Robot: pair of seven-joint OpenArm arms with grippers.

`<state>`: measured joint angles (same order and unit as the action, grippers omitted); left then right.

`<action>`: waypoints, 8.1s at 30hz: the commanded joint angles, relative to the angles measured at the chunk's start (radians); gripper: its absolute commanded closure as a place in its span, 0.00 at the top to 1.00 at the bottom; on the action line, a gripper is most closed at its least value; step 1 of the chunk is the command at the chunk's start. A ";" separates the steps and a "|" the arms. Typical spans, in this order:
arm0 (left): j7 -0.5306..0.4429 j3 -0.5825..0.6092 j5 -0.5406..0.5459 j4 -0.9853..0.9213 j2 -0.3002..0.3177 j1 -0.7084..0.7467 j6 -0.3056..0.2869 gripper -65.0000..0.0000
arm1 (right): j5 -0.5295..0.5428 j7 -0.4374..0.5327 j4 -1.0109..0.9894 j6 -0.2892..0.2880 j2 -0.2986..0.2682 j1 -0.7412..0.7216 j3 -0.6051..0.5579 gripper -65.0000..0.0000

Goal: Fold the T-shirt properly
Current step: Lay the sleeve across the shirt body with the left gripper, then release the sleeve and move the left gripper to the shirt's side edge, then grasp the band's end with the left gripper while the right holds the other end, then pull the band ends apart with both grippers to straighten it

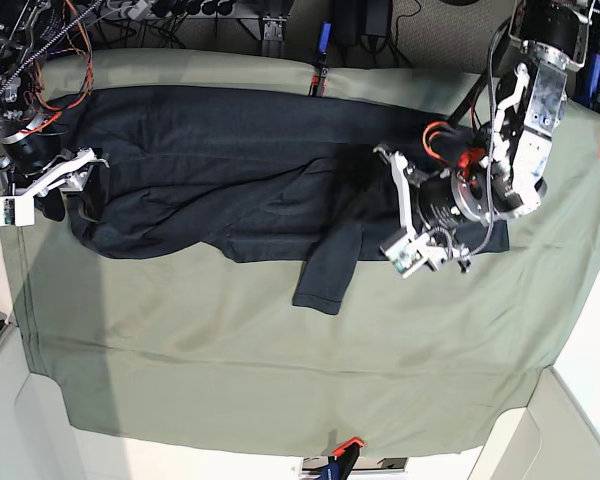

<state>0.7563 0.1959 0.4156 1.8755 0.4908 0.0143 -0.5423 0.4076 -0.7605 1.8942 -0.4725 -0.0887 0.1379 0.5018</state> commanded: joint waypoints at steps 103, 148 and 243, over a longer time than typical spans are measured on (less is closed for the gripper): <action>-0.080 -0.689 0.280 -0.518 0.087 0.027 -0.072 0.61 | -0.176 0.139 -0.342 0.084 -0.063 -0.270 -0.013 0.56; -0.048 -0.656 0.288 -0.474 0.174 0.094 -0.156 0.09 | -0.156 0.105 -0.185 -0.006 -0.103 -0.048 -0.051 0.00; 0.192 -0.683 0.593 -0.365 0.209 0.233 -0.156 0.00 | -0.025 0.128 -0.153 -0.003 -0.116 0.056 -0.047 0.46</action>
<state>0.9653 -0.4786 0.9894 1.4956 0.6739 0.2577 -0.6926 0.3695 -0.6552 1.7233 -0.4786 -0.1909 0.2024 0.4496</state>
